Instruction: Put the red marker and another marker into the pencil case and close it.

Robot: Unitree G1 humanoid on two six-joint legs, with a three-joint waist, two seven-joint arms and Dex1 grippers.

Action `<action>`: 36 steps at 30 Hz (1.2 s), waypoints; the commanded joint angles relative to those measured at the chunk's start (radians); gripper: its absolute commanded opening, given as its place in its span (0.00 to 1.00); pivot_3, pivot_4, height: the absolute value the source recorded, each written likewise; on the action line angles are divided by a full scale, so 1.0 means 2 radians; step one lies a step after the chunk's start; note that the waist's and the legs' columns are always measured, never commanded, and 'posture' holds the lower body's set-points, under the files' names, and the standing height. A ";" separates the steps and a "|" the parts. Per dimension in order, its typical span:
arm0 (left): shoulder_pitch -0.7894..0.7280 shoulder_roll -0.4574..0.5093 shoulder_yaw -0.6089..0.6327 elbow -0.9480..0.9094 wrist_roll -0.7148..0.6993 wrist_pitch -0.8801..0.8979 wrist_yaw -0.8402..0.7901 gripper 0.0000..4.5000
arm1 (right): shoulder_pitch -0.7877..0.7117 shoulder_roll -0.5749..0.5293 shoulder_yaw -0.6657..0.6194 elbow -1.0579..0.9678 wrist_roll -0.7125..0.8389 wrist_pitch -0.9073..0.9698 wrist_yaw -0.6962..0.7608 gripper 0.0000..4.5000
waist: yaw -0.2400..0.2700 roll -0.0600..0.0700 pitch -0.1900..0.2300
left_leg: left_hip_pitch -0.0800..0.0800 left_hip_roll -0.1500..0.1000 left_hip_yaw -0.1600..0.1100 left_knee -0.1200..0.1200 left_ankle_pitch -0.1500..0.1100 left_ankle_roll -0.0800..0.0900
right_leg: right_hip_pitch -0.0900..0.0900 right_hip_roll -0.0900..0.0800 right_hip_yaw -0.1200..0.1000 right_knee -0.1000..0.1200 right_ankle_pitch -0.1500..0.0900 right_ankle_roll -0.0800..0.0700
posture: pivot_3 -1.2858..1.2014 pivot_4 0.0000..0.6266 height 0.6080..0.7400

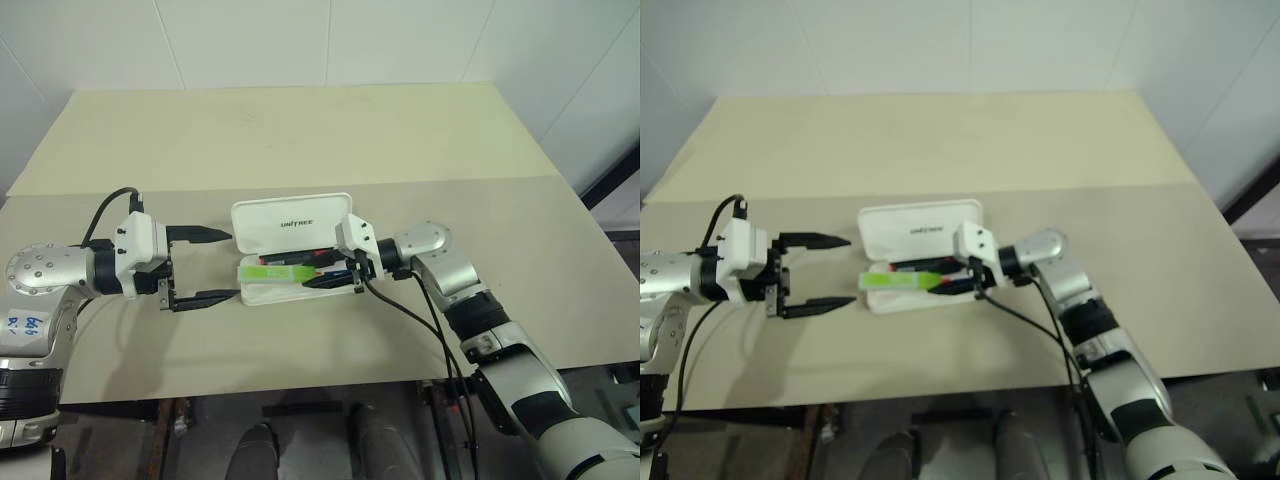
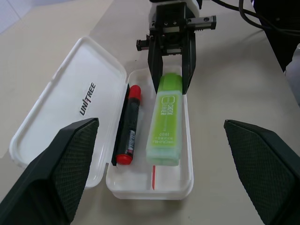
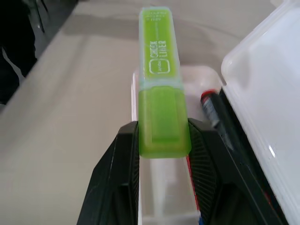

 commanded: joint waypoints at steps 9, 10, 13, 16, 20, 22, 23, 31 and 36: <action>0.000 0.000 0.002 -0.005 -0.001 -0.009 0.000 1.00 | -0.009 0.001 0.003 0.045 -0.024 -0.050 0.004 0.24 | 0.000 0.000 0.000 | 0.000 0.000 0.000 0.000 0.000 0.000 | 0.000 0.000 0.000 0.000 0.000 0.000 | 0.52 0.24 1.00; 0.000 0.000 0.002 -0.006 -0.001 -0.009 0.000 1.00 | -0.012 0.003 0.002 0.056 -0.026 -0.056 0.004 0.24 | 0.000 0.000 0.000 | 0.000 0.000 0.000 0.000 0.000 0.000 | 0.000 0.000 0.000 0.000 0.000 0.000 | 0.52 0.24 1.00; 0.000 0.001 0.002 -0.006 -0.002 -0.009 0.000 1.00 | -0.018 0.006 0.001 0.075 -0.032 -0.069 0.006 0.24 | 0.000 0.000 0.000 | 0.000 0.000 0.000 0.000 0.000 0.000 | 0.000 0.000 0.000 0.000 0.000 0.000 | 0.52 0.24 1.00; 0.000 0.002 0.002 -0.008 -0.002 -0.007 0.001 1.00 | -0.024 0.008 0.001 0.089 -0.035 -0.080 0.012 0.24 | 0.000 0.000 0.000 | 0.000 0.000 0.000 -0.001 0.000 0.000 | 0.000 0.000 0.000 0.000 0.000 0.000 | 0.52 0.24 1.00; 0.002 0.003 0.003 -0.012 -0.003 -0.004 0.002 1.00 | -0.036 0.014 0.001 0.110 -0.040 -0.093 0.018 0.24 | -0.001 0.000 0.000 | 0.000 0.000 0.000 -0.001 0.000 0.000 | 0.000 0.000 0.000 0.000 0.000 0.000 | 0.52 0.24 1.00; 0.002 0.003 0.003 -0.014 -0.003 -0.002 0.004 1.00 | -0.040 0.016 0.001 0.117 -0.041 -0.099 0.024 0.24 | -0.001 0.000 0.000 | 0.000 0.000 0.000 -0.001 0.000 0.000 | 0.000 0.000 0.000 0.000 0.000 0.000 | 0.52 0.24 1.00; 0.002 0.004 0.003 -0.014 -0.003 -0.002 0.004 1.00 | -0.042 0.017 0.001 0.120 -0.041 -0.099 0.028 0.24 | -0.001 0.000 0.000 | 0.000 0.000 0.000 -0.001 0.000 0.000 | 0.000 0.000 0.000 0.000 0.000 0.000 | 0.52 0.24 1.00; 0.009 0.004 0.007 -0.023 -0.004 0.002 0.011 1.00 | -0.049 0.032 -0.001 0.126 -0.042 -0.102 0.031 0.24 | -0.001 0.000 0.000 | 0.000 0.000 0.000 -0.001 0.000 0.000 | 0.000 0.000 0.000 0.000 0.000 0.000 | 0.52 0.24 1.00; 0.009 0.004 0.007 -0.026 -0.005 0.004 0.015 1.00 | -0.048 0.034 -0.001 0.129 -0.046 -0.107 0.031 0.24 | -0.001 0.000 0.000 | 0.000 0.000 0.000 -0.001 0.000 0.000 | 0.000 0.000 0.000 0.000 0.000 0.000 | 0.52 0.24 1.00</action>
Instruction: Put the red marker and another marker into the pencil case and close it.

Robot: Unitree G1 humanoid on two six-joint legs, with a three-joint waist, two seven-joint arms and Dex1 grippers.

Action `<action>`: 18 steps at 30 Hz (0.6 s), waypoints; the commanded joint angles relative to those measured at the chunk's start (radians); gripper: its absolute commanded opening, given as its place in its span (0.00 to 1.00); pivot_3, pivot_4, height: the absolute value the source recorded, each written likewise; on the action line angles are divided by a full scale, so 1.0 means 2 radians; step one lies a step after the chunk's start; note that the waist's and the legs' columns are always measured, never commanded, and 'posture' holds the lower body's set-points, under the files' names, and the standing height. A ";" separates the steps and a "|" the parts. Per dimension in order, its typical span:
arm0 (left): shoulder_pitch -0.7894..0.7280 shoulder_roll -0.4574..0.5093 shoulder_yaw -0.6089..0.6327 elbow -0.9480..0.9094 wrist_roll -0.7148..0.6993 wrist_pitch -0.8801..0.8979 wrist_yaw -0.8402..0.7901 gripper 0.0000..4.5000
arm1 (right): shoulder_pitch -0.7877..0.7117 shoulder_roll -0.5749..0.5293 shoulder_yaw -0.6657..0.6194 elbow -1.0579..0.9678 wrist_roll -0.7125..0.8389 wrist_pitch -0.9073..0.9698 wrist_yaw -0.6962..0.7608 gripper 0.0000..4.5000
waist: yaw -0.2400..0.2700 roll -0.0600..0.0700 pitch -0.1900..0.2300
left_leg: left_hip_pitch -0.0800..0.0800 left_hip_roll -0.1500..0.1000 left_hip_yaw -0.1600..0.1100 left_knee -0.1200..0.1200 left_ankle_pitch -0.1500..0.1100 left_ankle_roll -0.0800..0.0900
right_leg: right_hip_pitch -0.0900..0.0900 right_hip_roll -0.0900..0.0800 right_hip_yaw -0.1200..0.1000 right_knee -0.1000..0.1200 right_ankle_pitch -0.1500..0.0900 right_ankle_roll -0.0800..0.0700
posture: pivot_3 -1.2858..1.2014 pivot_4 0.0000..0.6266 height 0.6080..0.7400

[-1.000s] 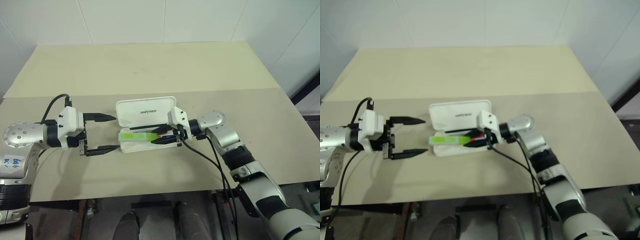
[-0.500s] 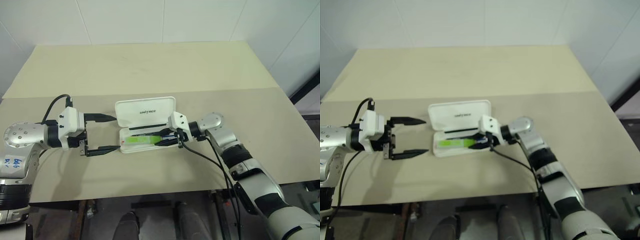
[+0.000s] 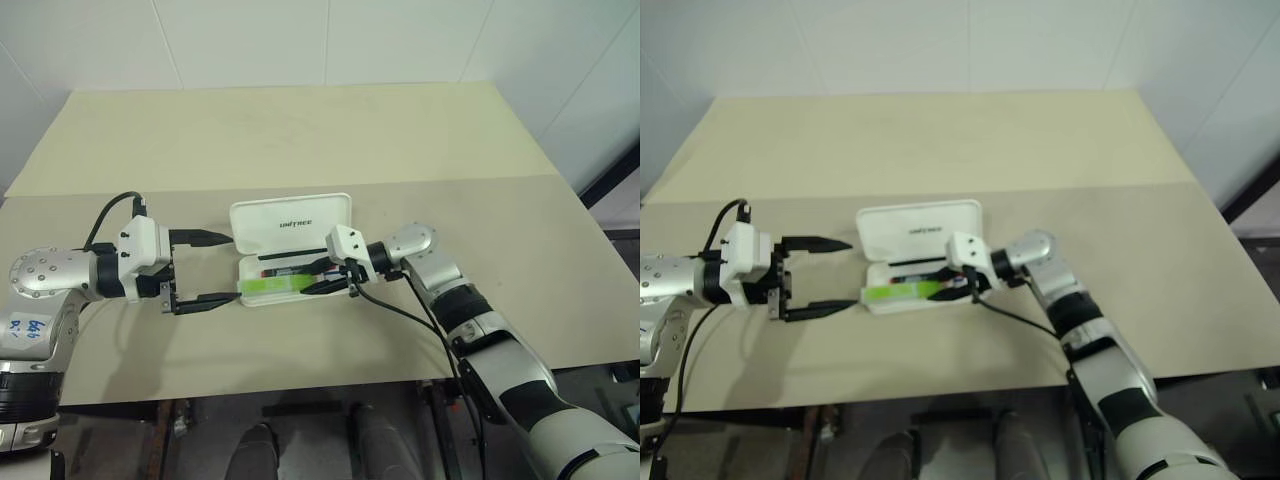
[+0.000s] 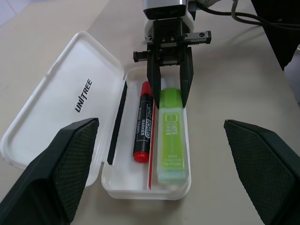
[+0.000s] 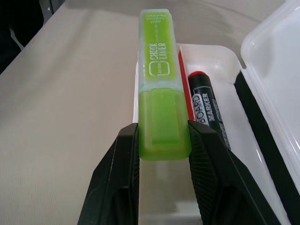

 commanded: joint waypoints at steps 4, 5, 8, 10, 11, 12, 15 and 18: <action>-0.001 0.003 0.009 -0.021 -0.004 0.001 0.007 1.00 | -0.012 0.004 -0.009 -0.002 0.004 -0.009 0.001 0.45 | 0.000 0.000 0.000 | 0.000 0.000 0.000 0.000 0.000 0.000 | 0.000 0.000 0.000 0.000 0.000 0.000 | 0.52 0.24 1.00; -0.001 0.003 0.009 -0.021 -0.005 0.001 0.007 1.00 | -0.012 0.003 -0.009 -0.003 0.005 -0.007 0.003 0.45 | 0.000 0.000 0.000 | 0.000 0.000 0.000 0.000 0.000 0.000 | 0.000 0.000 0.000 0.000 0.000 0.000 | 0.52 0.24 1.00; -0.002 0.003 0.007 -0.020 -0.005 0.001 0.008 1.00 | -0.012 0.001 -0.008 0.000 0.001 -0.012 0.003 0.45 | 0.000 0.000 0.000 | 0.000 0.000 0.000 0.000 0.000 0.000 | 0.000 0.000 0.000 0.000 0.000 0.000 | 0.52 0.24 1.00; -0.003 0.002 0.007 -0.020 -0.005 0.001 0.008 1.00 | -0.012 0.001 -0.008 0.004 -0.001 -0.018 -0.002 0.45 | 0.000 0.000 0.000 | 0.000 0.000 0.000 0.000 0.000 0.000 | 0.000 0.000 0.000 0.000 0.000 0.000 | 0.52 0.24 1.00; -0.004 0.002 0.007 -0.020 -0.005 0.001 0.008 1.00 | -0.012 0.001 -0.009 0.004 -0.001 -0.019 -0.003 0.45 | 0.000 0.000 0.000 | 0.000 0.000 0.000 0.000 0.000 0.000 | 0.000 0.000 0.000 0.000 0.000 0.000 | 0.52 0.24 1.00; -0.004 0.002 0.007 -0.019 -0.005 0.001 0.008 1.00 | -0.012 0.000 -0.013 -0.004 0.004 -0.011 0.001 0.45 | 0.000 0.000 0.000 | 0.000 0.000 0.000 0.000 0.000 0.000 | 0.000 0.000 0.000 0.000 0.000 0.000 | 0.52 0.24 1.00; -0.004 0.003 0.007 -0.018 -0.005 0.001 0.007 1.00 | -0.009 -0.009 -0.020 -0.036 0.020 0.018 0.013 0.45 | 0.000 0.000 0.000 | 0.000 0.000 0.000 0.000 0.000 0.000 | 0.000 0.000 0.000 0.000 0.000 0.000 | 0.52 0.24 1.00; -0.005 0.002 0.006 -0.020 -0.005 0.002 0.008 1.00 | -0.004 -0.023 -0.028 -0.074 0.034 0.039 0.016 0.57 | 0.001 0.000 0.000 | 0.000 0.000 0.000 0.000 0.000 0.000 | 0.000 0.000 0.000 0.000 0.000 0.000 | 0.52 0.24 1.00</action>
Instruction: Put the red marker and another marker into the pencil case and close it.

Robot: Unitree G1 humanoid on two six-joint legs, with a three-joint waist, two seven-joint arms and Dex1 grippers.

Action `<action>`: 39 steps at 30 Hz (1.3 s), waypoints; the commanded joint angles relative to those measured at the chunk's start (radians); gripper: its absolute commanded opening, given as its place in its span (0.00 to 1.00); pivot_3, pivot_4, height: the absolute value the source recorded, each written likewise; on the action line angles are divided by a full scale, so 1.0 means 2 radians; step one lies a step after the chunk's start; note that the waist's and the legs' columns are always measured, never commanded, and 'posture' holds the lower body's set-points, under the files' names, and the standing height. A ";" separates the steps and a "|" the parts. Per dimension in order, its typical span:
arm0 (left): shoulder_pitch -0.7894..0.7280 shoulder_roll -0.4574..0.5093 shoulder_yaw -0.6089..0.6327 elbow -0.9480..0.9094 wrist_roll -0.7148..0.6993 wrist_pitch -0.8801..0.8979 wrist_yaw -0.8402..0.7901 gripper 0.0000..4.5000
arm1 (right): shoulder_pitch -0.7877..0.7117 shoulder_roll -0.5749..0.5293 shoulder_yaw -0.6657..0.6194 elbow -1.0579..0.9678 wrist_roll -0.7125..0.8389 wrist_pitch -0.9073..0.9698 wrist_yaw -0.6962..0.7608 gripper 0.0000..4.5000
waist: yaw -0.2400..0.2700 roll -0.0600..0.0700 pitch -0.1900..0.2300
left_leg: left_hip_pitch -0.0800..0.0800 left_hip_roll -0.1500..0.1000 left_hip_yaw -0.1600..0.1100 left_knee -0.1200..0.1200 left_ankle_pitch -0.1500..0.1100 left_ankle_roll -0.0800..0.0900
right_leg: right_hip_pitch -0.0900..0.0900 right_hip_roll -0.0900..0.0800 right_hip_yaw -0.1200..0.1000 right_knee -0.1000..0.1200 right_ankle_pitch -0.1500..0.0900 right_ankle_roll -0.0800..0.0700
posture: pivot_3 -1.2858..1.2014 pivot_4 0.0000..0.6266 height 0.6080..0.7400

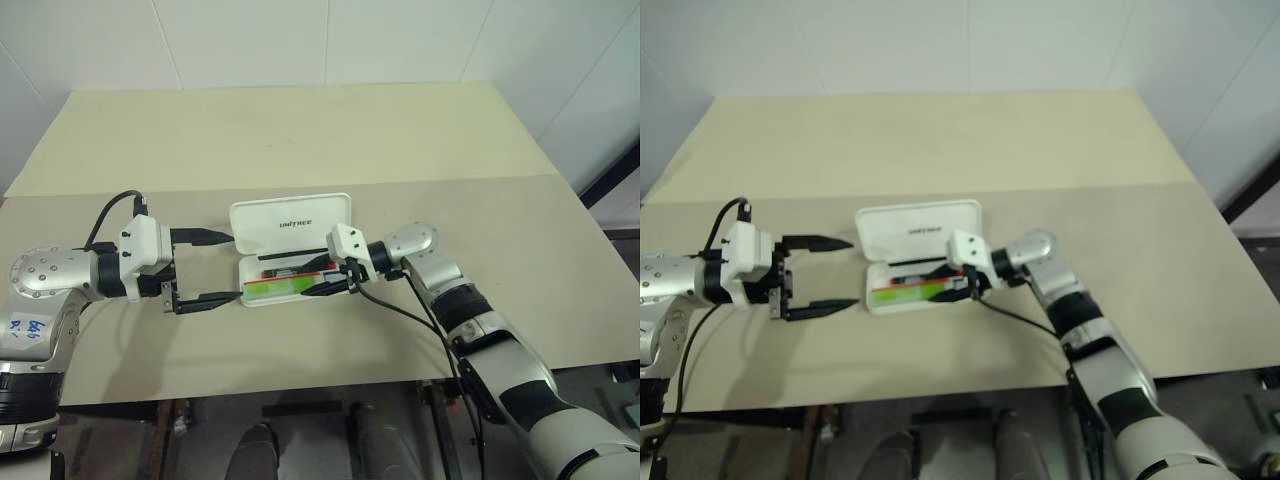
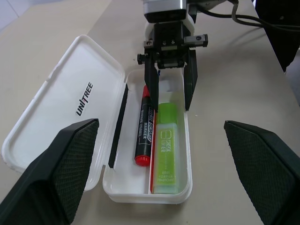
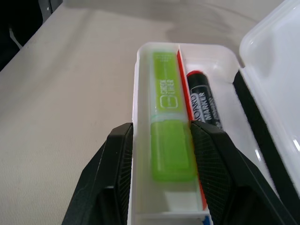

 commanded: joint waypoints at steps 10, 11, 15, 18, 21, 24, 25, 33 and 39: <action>0.000 -0.005 0.006 -0.029 -0.019 0.023 0.009 1.00 | 0.084 -0.130 -0.110 -0.281 0.109 0.169 -0.034 0.99 | 0.004 0.000 0.000 | -0.001 0.000 0.000 0.000 0.000 0.000 | 0.000 0.000 0.000 -0.001 -0.001 0.000 | 0.52 0.24 1.00; 0.000 -0.007 0.005 -0.030 -0.020 0.025 0.010 1.00 | 0.092 -0.144 -0.121 -0.282 0.109 0.176 -0.044 0.99 | 0.004 0.000 0.000 | -0.001 0.000 0.000 0.000 0.000 0.000 | 0.000 0.000 0.000 -0.001 -0.001 0.000 | 0.52 0.24 1.00; 0.000 -0.012 0.002 -0.033 -0.018 0.027 0.012 1.00 | 0.130 -0.203 -0.170 -0.240 0.087 0.181 -0.098 0.99 | 0.004 0.000 0.000 | -0.001 0.000 0.000 0.000 0.000 0.000 | 0.000 0.000 0.000 -0.001 -0.001 0.000 | 0.52 0.24 1.00; -0.001 -0.017 -0.002 -0.030 -0.015 0.025 0.012 1.00 | 0.160 -0.231 -0.191 -0.205 0.076 0.162 -0.127 0.99 | 0.006 0.000 0.000 | -0.001 0.000 0.000 0.000 0.000 0.000 | 0.000 0.000 0.000 -0.001 -0.001 -0.001 | 0.52 0.24 1.00; -0.008 -0.023 -0.010 -0.026 -0.014 0.024 0.009 1.00 | 0.180 -0.238 -0.198 -0.172 0.071 0.148 -0.142 0.99 | 0.002 0.000 0.000 | -0.001 0.000 0.000 0.000 0.000 0.000 | 0.000 0.000 0.000 -0.001 -0.001 -0.001 | 0.52 0.24 1.00; -0.022 -0.028 -0.019 -0.017 -0.012 0.021 0.005 1.00 | 0.187 -0.235 -0.194 -0.144 0.066 0.137 -0.147 0.99 | 0.000 0.000 0.000 | 0.000 0.000 0.000 0.000 0.000 0.000 | 0.000 0.000 0.001 -0.001 -0.001 0.000 | 0.52 0.24 1.00; -0.025 -0.028 -0.021 -0.014 -0.011 0.020 0.004 1.00 | 0.188 -0.233 -0.192 -0.138 0.064 0.134 -0.148 0.99 | 0.000 0.000 0.000 | 0.000 0.000 0.000 0.000 0.000 0.000 | 0.000 0.000 0.001 -0.001 -0.001 0.000 | 0.52 0.24 1.00; -0.047 -0.030 -0.029 0.006 -0.006 0.013 -0.008 1.00 | 0.163 -0.199 -0.172 -0.085 0.050 0.108 -0.161 0.99 | 0.001 0.000 0.000 | 0.000 0.000 0.000 0.001 0.000 0.000 | 0.000 0.000 0.001 -0.001 0.000 0.001 | 0.52 0.24 1.00; -0.047 -0.029 -0.027 0.003 -0.006 0.013 -0.007 1.00 | 0.154 -0.189 -0.163 -0.043 0.039 0.088 -0.159 0.95 | 0.002 0.000 0.000 | -0.001 0.000 0.000 0.001 0.000 0.000 | 0.000 0.000 0.001 -0.001 0.000 0.001 | 0.52 0.24 1.00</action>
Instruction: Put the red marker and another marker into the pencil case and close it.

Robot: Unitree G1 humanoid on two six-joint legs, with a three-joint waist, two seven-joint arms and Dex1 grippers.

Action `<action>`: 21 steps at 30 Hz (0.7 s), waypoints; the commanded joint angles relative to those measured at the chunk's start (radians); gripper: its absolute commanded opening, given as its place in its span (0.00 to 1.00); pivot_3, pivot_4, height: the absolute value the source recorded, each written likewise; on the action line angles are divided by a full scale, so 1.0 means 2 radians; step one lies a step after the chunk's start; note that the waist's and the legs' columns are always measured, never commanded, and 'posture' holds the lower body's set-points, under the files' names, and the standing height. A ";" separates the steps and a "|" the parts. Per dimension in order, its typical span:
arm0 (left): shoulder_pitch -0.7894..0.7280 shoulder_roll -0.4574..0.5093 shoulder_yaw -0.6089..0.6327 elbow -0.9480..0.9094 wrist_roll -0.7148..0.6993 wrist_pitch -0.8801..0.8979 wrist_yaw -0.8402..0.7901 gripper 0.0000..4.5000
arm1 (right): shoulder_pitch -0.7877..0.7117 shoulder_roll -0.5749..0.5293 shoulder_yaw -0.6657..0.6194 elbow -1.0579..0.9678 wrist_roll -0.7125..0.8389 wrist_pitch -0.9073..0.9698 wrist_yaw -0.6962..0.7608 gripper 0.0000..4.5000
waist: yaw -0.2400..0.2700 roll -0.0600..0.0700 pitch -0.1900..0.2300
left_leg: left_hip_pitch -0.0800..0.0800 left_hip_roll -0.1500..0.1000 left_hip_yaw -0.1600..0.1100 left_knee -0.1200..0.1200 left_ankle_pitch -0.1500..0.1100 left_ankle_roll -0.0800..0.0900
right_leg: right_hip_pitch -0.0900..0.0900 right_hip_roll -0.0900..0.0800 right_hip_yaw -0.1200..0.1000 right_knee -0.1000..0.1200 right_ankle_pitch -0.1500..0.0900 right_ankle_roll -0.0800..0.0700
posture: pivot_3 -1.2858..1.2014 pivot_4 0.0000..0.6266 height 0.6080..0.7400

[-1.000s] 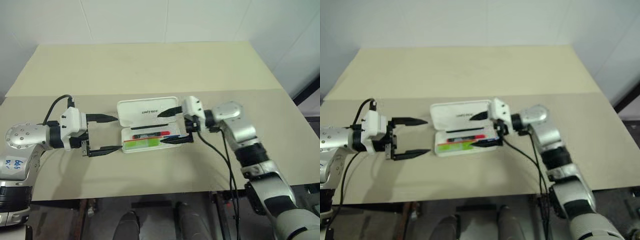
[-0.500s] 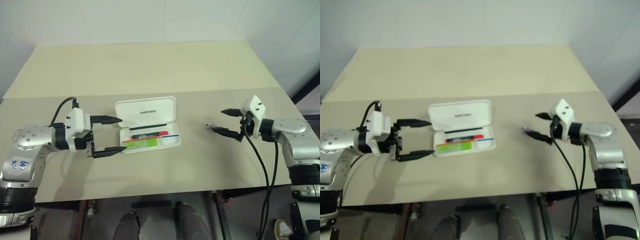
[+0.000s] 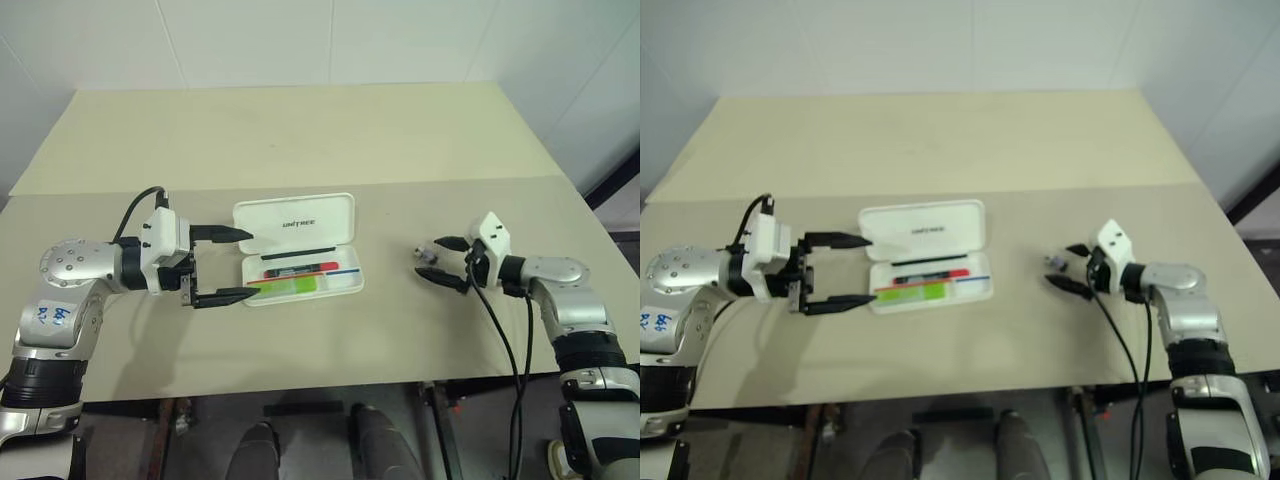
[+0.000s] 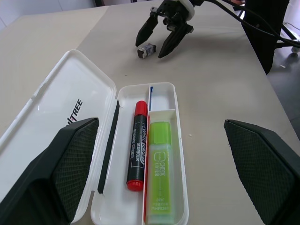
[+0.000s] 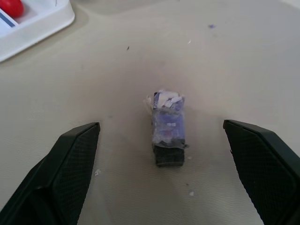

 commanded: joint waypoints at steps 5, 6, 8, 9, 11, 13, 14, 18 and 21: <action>-0.001 0.008 0.013 -0.016 -0.003 -0.005 0.003 1.00 | -0.022 -0.004 -0.001 0.078 -0.012 -0.048 -0.003 0.62 | 0.000 0.000 0.000 | 0.001 0.000 0.000 0.000 0.000 0.000 | 0.001 0.000 0.000 0.000 0.000 0.000 | 0.52 0.24 1.00; -0.001 0.008 0.014 -0.016 -0.003 -0.005 0.004 1.00 | -0.024 -0.004 -0.001 0.082 -0.011 -0.052 -0.001 0.55 | 0.000 0.000 0.000 | 0.001 0.000 0.000 0.001 0.000 0.000 | 0.001 0.000 0.000 0.000 0.000 0.000 | 0.52 0.24 1.00; -0.001 0.008 0.013 -0.017 -0.003 -0.005 0.005 1.00 | -0.026 -0.002 0.001 0.085 -0.009 -0.056 0.002 0.39 | 0.001 0.000 0.000 | 0.001 0.000 0.000 0.003 0.000 0.000 | 0.002 0.000 0.000 0.000 0.000 -0.001 | 0.52 0.24 1.00; -0.001 0.008 0.013 -0.018 -0.003 -0.005 0.005 1.00 | -0.027 -0.001 0.001 0.085 -0.008 -0.057 0.003 0.32 | 0.001 0.000 0.000 | 0.001 0.000 0.000 0.003 0.000 0.000 | 0.003 0.000 0.000 -0.001 -0.001 -0.002 | 0.52 0.24 1.00; -0.002 0.007 0.012 -0.018 -0.002 -0.005 0.007 1.00 | -0.029 0.002 0.003 0.077 -0.006 -0.056 0.005 0.17 | 0.001 0.000 0.000 | 0.001 0.000 0.000 0.004 0.000 0.000 | 0.003 0.000 0.000 -0.001 -0.001 -0.003 | 0.52 0.24 1.00; -0.003 0.006 0.011 -0.017 -0.002 -0.005 0.007 1.00 | -0.032 0.003 0.007 0.065 -0.007 -0.056 0.006 0.08 | 0.000 0.000 0.000 | 0.001 0.000 0.000 0.004 0.000 0.000 | 0.003 0.000 0.000 -0.001 -0.001 -0.004 | 0.52 0.24 1.00; -0.004 0.005 0.010 -0.017 -0.002 -0.006 0.007 1.00 | -0.033 0.003 0.008 0.061 -0.008 -0.057 0.005 0.08 | 0.000 0.000 0.000 | 0.001 0.000 0.000 0.004 0.000 0.000 | 0.003 0.000 0.000 -0.001 -0.001 -0.004 | 0.52 0.24 1.00; -0.006 0.005 0.007 -0.013 0.000 -0.008 0.006 1.00 | -0.050 0.007 0.014 0.018 -0.001 -0.048 0.020 0.08 | -0.001 0.000 0.000 | 0.001 0.000 0.000 0.003 0.000 0.000 | 0.002 0.000 0.000 0.000 -0.001 -0.004 | 0.52 0.24 1.00; -0.006 0.003 0.005 -0.012 0.002 -0.010 0.006 1.00 | -0.054 0.014 0.032 -0.041 0.011 -0.029 0.056 0.08 | -0.003 0.000 0.000 | 0.001 0.000 0.000 0.002 0.000 0.000 | 0.001 0.000 0.000 0.000 0.001 0.001 | 0.52 0.24 1.00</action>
